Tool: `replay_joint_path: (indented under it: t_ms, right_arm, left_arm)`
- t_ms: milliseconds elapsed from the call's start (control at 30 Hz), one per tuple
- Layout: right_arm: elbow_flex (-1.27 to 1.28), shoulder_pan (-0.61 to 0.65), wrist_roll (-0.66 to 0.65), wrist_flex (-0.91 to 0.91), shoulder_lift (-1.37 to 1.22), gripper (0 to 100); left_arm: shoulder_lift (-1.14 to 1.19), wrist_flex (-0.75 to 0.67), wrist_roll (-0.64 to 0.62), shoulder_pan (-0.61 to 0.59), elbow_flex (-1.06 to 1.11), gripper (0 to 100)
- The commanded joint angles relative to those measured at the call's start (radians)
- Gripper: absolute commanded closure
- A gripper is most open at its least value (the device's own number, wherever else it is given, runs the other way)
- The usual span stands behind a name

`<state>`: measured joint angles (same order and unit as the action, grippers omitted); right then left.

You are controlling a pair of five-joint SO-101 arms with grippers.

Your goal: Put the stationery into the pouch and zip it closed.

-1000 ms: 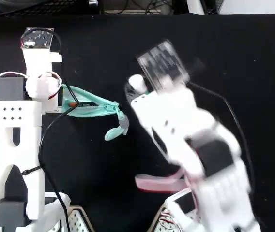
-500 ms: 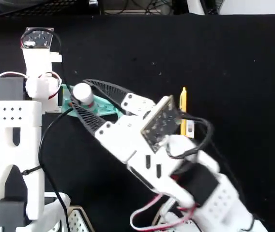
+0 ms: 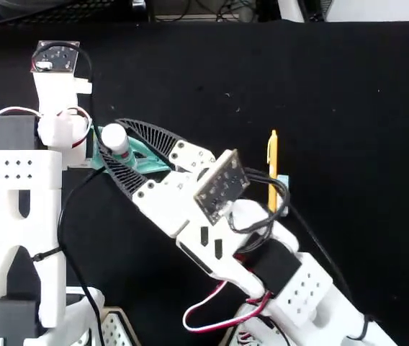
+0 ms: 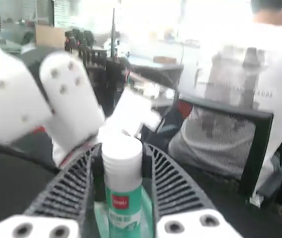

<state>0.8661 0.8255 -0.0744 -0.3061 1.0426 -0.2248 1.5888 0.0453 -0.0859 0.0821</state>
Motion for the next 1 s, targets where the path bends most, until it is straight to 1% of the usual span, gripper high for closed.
replay_joint_path:
  t_ms: [0,133,400,667,967]
  right_arm:
    - [0.093,-0.061,0.005,0.043,0.004,98.6]
    - [0.203,-0.110,0.005,0.167,0.008,98.6]
    - [0.209,-0.123,0.005,0.135,0.010,98.6]
    - [0.191,-0.178,0.005,0.236,0.004,98.6]
    - [0.225,-0.170,0.005,0.230,0.004,98.5]
  left_arm:
    - [0.021,-0.002,-0.011,-0.007,0.077,97]
    - [0.026,-0.002,-0.014,-0.004,0.074,97]
    - [0.028,-0.003,-0.014,-0.004,0.076,97]
    - [0.028,-0.002,-0.015,-0.002,0.073,97]
    - [0.029,-0.005,-0.015,-0.002,0.073,97]
